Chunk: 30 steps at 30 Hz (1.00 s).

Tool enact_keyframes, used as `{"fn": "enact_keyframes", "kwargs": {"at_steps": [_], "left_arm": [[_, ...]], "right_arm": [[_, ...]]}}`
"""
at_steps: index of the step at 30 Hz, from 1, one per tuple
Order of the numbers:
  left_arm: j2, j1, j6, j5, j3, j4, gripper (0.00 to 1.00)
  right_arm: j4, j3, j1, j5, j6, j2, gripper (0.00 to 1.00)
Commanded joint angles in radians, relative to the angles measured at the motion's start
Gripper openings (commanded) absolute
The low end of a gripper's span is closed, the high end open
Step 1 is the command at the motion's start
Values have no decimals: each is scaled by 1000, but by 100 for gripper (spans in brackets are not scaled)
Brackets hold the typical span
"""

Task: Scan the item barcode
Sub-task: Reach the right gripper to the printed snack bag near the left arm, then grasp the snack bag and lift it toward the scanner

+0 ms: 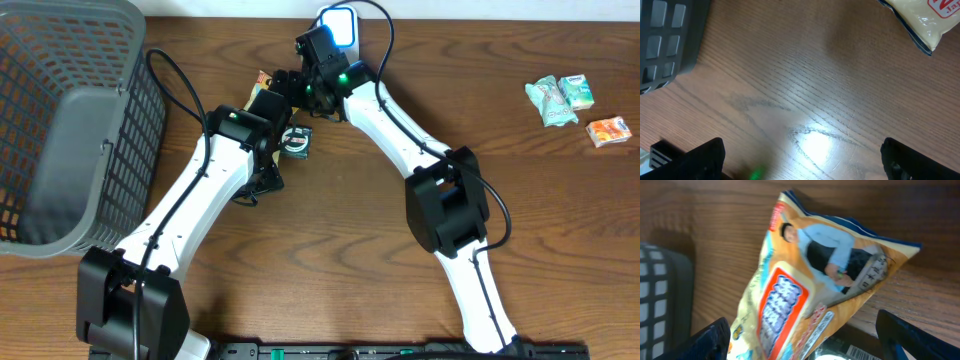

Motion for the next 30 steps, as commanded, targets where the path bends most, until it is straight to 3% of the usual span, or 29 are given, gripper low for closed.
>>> {"fn": "enact_keyframes", "kwargs": {"at_steps": [1,6,9,12,18,19,21,24,27,30], "left_arm": [[-5,3,-9,-16,-6,-7,98],[-5,3,-8,-16,-6,-7,98],[-5,3,-9,-16,-6,-7,98],[-5,3,-9,-16,-6,-7,98],[-5,3,-9,-16,-6,-7,98],[-5,3,-9,-16,-6,-7,98],[-5,3,-9,-16,-6,-7,98],[-5,3,-9,-16,-6,-7,98],[-5,3,-9,-16,-6,-7,98],[-5,3,-8,-16,-6,-7,98]], "right_arm": [[5,-1,4,17,62,22,86],[22,-1,19,14,91,58,82],[45,-1,27,14,91,76,70],[49,-1,31,14,92,87,64],[49,-1,33,9,155,130,66],[49,-1,33,6,153,131,63],[51,-1,33,7,124,135,35],[62,4,29,6,87,131,12],[61,7,19,-1,79,114,1],[65,8,4,-39,33,79,1]]}}
